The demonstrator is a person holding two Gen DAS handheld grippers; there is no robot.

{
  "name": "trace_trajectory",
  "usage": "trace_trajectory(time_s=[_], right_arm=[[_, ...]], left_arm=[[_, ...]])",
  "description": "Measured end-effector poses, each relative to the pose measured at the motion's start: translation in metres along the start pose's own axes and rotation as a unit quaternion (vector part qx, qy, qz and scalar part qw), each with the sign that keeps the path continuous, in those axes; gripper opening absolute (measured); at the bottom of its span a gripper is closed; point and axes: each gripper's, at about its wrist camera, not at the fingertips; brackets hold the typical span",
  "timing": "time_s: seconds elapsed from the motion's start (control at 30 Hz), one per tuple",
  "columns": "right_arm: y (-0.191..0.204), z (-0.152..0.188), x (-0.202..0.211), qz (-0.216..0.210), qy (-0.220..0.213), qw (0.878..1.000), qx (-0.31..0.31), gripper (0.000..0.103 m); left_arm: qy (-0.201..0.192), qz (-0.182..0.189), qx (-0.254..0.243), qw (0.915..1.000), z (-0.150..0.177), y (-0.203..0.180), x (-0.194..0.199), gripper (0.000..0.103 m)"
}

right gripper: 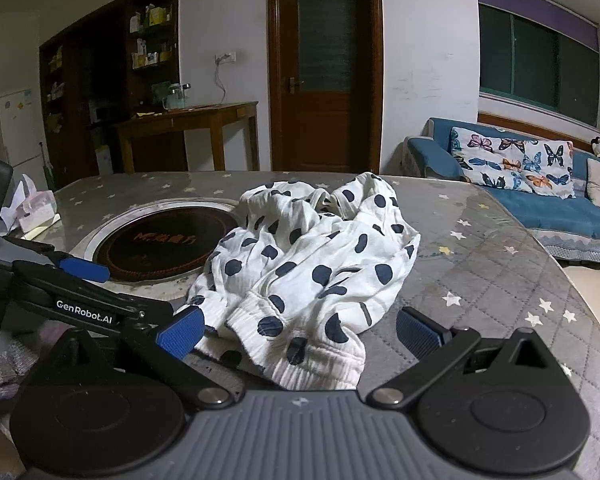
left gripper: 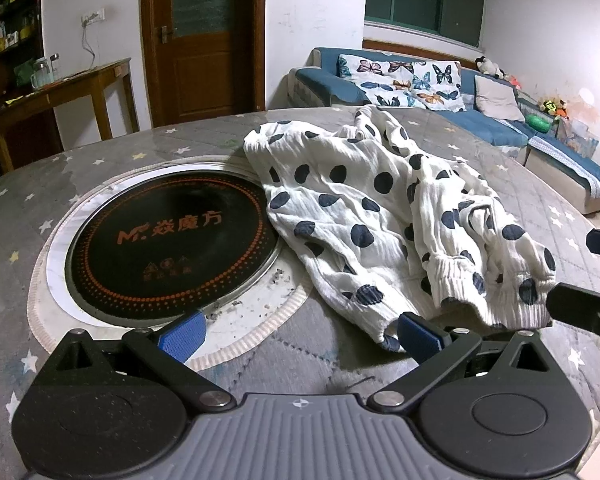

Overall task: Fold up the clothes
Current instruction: 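Move both tools toward the crumpled polka-dot trousers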

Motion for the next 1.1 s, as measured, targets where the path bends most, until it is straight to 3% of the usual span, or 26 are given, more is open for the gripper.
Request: trace_trajectory(time_s=[0.43,0.97,1.1], right_arm=[[-0.003,0.006,0.002,-0.01,0.018,1.0,-0.022,0.103],[-0.011,0.003,-0.017,-0.019,0.033,0.998,-0.041,0.098],[-0.015,0.002,-0.023,-0.025,0.04,0.998,-0.049,0.092]], left_arm=[[0.01,0.012,-0.001,0.9999,0.003,-0.001,0.001,0.103],[0.003,0.002,0.009,1.0,-0.02,0.01,-0.01,0.102],[0.014,0.014,0.013,0.9997,-0.024,0.011,-0.02,0.093]])
Point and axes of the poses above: each gripper's, at about its wrist camera, not at the fingertips, and x roughly against the way its jaws point, y to its left, z to its underside, and after that the axes turned 5 degrees about x, right-handed
